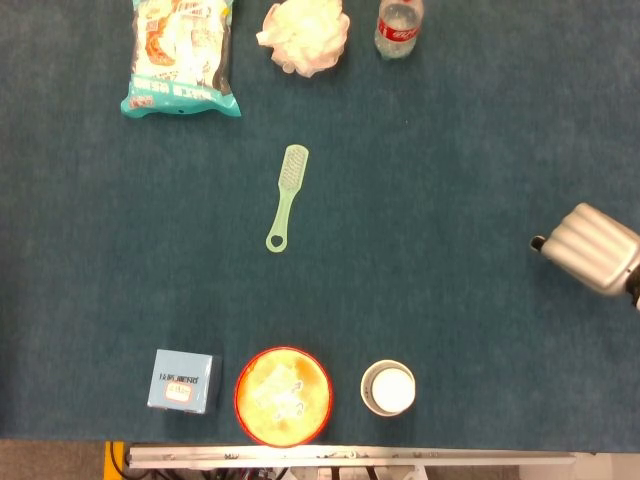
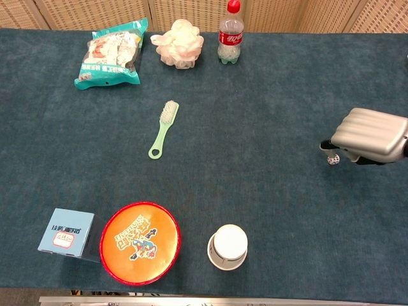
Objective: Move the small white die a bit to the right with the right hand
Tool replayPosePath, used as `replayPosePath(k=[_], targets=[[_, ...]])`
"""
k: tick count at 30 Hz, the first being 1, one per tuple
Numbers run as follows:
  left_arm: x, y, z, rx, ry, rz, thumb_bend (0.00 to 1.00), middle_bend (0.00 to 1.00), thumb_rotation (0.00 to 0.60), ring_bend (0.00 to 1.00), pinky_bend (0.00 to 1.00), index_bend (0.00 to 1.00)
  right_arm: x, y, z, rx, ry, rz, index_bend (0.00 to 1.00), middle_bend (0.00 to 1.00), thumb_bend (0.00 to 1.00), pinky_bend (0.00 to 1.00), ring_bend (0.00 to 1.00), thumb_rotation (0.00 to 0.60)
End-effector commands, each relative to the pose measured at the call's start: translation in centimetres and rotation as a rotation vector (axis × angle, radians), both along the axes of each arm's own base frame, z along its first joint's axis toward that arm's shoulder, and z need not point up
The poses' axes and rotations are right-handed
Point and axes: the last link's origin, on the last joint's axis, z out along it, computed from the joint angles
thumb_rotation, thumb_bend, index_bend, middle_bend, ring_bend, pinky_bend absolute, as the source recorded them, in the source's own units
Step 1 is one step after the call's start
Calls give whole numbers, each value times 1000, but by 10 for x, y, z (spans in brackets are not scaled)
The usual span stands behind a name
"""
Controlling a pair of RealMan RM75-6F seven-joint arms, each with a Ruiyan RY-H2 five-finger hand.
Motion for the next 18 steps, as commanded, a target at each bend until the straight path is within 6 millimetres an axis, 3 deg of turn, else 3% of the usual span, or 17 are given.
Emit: replayPosePath(k=[1,12,18], targets=[[0,0,0,-2,1,0,147,420,600,246,390,467,1,4,8,-29,-35,-1,458,966,1000,988,955,600],[3,5,-5,-15,-7,-32,147,420,600,247,390,463,3,29,55,-245,-212,-22,505,781,1000,927,801,600],[4,8,-8,-31,-16,-63,147,420,600,246,390,457,-2,50,76,-402,-321,-78,505,651,998,785,627,600]])
